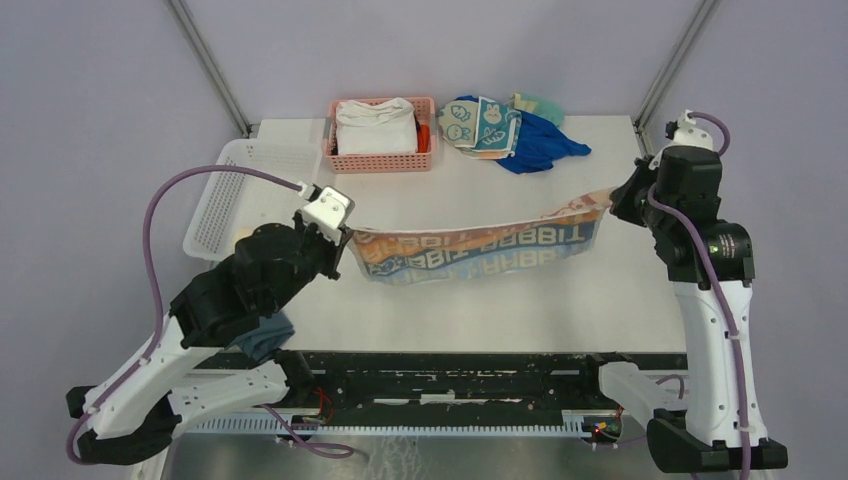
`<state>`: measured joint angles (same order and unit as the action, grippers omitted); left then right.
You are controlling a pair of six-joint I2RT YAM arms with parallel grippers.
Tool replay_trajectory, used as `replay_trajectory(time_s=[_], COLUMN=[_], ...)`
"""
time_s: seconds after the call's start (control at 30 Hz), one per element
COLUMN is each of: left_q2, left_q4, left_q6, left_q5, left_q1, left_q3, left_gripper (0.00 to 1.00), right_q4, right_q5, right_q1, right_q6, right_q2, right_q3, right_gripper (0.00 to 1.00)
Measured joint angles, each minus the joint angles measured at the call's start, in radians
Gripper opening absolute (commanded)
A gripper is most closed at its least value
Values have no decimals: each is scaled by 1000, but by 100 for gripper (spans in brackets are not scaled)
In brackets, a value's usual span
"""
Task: Roll the towels
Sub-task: Flatten out the towel at the center of the board, then fold the towel at the center of the board.
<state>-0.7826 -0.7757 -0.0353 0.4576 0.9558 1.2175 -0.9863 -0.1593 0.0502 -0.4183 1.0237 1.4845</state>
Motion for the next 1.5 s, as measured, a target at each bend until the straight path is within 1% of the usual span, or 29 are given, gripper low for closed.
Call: replay_trajectory(time_s=[0.03,0.13,0.2,0.27,0.33,0.37,0.47,0.53,0.67,0.77,0.9,1.03,1.17,1.3,1.5], left_q2=[1,-18,-55,-129,-216,-278,-444,-537,-693,-767,-824,-823,-778,-715,-639], left_q4=[-11,-13,-2,31,78,108,170,201,242,291,324,330,329,306,276], left_q6=[7,27,36,42,42,42,42,30,-10,-39,-75,-86,-82,-53,28], left_q5=[-23,-38,-39,-53,-109,-155,-232,-248,-255,-252,-249,-249,-246,-257,-336], left_q1=[0,0,-3,-30,-109,-179,-366,-435,-467,-473,-478,-479,-479,-479,-478], left_q3=[3,-15,-43,-78,-109,-123,-136,-129,-65,-19,20,14,-48,-117,-189], left_gripper=[3,3,3,3,3,3,3,3,3,3,3,3,3,3,3], right_q4=[-24,-20,-17,2,39,64,150,200,291,336,378,404,404,385,387], right_q5=[23,39,47,50,49,49,49,50,64,85,122,141,138,108,70], right_q1=[0,0,0,0,0,0,0,0,-2,-9,-21,-32,-39,-47,-71], right_q6=[-1,-8,-17,-29,-39,-47,-65,-76,-87,-90,-89,-89,-94,-114,-143], right_q2=[-10,0,39,108,203,267,467,611,803,871,899,891,834,739,636], right_q3=[-7,-43,-80,-108,-123,-124,-114,-80,-20,24,79,70,-28,-136,-257], right_gripper=[1,2,2,2,1,0,0,0,0,1,1,1,1,1,2])
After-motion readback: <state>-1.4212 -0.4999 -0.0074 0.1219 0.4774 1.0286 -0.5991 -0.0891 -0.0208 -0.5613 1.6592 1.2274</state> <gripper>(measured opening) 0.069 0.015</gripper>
